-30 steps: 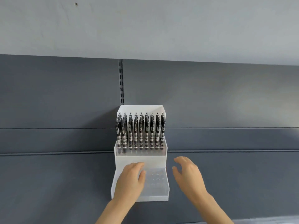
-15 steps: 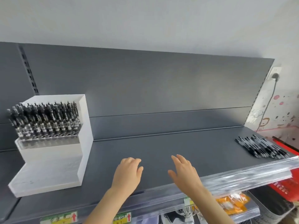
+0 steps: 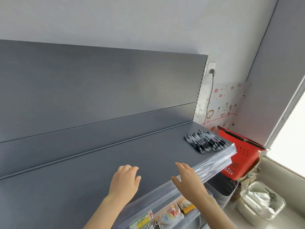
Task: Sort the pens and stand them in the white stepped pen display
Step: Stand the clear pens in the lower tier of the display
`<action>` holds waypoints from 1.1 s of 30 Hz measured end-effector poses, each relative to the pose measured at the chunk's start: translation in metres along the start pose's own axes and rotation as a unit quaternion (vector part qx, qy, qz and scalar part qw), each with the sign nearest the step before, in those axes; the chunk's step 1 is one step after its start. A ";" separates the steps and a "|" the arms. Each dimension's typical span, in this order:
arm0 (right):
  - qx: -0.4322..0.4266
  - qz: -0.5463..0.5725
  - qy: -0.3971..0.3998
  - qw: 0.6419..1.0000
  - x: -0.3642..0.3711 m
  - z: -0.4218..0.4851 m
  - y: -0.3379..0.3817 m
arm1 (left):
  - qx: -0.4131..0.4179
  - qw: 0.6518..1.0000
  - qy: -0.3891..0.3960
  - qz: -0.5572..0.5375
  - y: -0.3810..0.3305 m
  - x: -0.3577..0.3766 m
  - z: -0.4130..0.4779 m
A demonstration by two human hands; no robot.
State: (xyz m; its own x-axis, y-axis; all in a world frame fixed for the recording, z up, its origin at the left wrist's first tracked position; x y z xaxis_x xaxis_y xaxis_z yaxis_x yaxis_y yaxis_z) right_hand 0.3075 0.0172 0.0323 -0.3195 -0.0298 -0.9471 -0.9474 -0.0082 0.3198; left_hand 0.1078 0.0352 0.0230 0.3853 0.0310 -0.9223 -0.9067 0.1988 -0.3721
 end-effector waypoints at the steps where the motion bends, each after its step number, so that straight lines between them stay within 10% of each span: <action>1: 0.009 -0.003 -0.003 1.000 -0.003 0.007 -0.013 | 0.006 1.000 0.003 -0.006 -0.009 0.008 0.013; 14: 0.134 0.003 -0.034 0.990 -0.045 0.091 -0.161 | 0.052 0.992 0.088 -0.067 -0.109 0.081 0.151; 33: 0.055 -0.088 0.055 0.993 -0.067 0.244 -0.277 | -0.223 0.953 0.054 -0.196 -0.209 0.169 0.265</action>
State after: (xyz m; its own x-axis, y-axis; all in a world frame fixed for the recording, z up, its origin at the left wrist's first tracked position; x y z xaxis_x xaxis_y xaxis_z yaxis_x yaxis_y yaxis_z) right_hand 0.5875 0.2658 0.0008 -0.1498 -0.1459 -0.9779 -0.9866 0.0860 0.1384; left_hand 0.4082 0.2588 -0.0273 0.7118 -0.0660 -0.6992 -0.6885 -0.2626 -0.6761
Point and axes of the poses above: each hand's wrist, its own z-axis towards the middle knuckle, its own x-axis out of the palm, y = z × x, the point moved 4 cm from there along z, towards the middle knuckle, and after that the axes turned 3 degrees about -z, right-handed, at the moved point
